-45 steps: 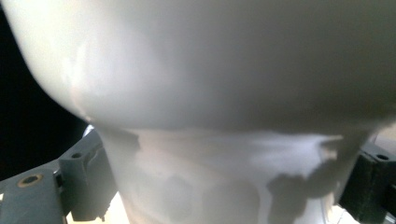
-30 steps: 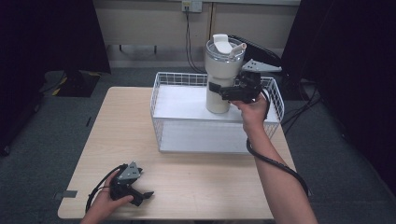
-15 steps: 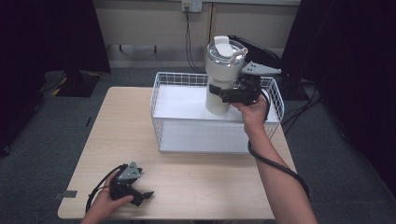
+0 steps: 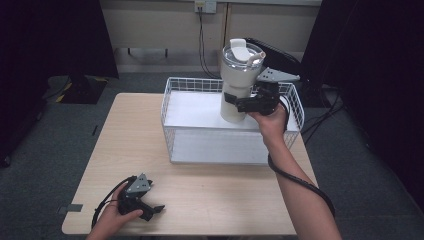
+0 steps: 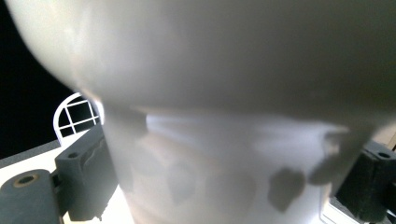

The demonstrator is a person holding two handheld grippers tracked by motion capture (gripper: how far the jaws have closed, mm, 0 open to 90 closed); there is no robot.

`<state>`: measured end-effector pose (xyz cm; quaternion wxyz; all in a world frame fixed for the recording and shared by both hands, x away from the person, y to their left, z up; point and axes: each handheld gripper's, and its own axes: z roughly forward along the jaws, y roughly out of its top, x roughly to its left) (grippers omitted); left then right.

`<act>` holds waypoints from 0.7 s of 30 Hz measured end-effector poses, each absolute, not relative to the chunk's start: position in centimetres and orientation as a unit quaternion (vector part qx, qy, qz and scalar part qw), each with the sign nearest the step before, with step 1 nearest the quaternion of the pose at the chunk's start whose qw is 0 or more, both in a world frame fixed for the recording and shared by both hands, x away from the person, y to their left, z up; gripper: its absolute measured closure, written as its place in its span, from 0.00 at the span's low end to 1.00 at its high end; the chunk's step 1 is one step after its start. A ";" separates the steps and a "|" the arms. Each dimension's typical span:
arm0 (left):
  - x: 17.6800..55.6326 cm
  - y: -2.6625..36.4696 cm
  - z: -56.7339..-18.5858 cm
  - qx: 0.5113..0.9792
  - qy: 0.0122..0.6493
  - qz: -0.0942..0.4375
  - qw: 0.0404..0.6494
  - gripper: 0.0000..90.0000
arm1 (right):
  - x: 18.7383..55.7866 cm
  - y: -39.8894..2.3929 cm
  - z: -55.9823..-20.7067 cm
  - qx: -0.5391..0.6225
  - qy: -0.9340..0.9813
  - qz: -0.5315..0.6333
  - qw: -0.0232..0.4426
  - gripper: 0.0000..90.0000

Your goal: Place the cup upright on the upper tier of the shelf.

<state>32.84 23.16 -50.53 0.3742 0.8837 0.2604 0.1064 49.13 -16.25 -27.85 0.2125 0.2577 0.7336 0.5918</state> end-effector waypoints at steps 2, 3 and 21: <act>32.8 23.2 -50.5 0.884 0.260 0.107 0.374 0.00 | 49.0 -16.3 -28.0 0.259 0.732 0.593 0.212 0.10; 32.8 23.2 -50.5 0.884 0.261 0.106 0.374 0.00 | 49.0 -16.3 -28.1 0.259 0.731 0.594 0.214 0.10; 32.8 23.1 -50.5 0.883 0.262 0.104 0.375 0.00 | 47.4 -18.1 -29.0 0.279 0.747 0.565 0.212 0.09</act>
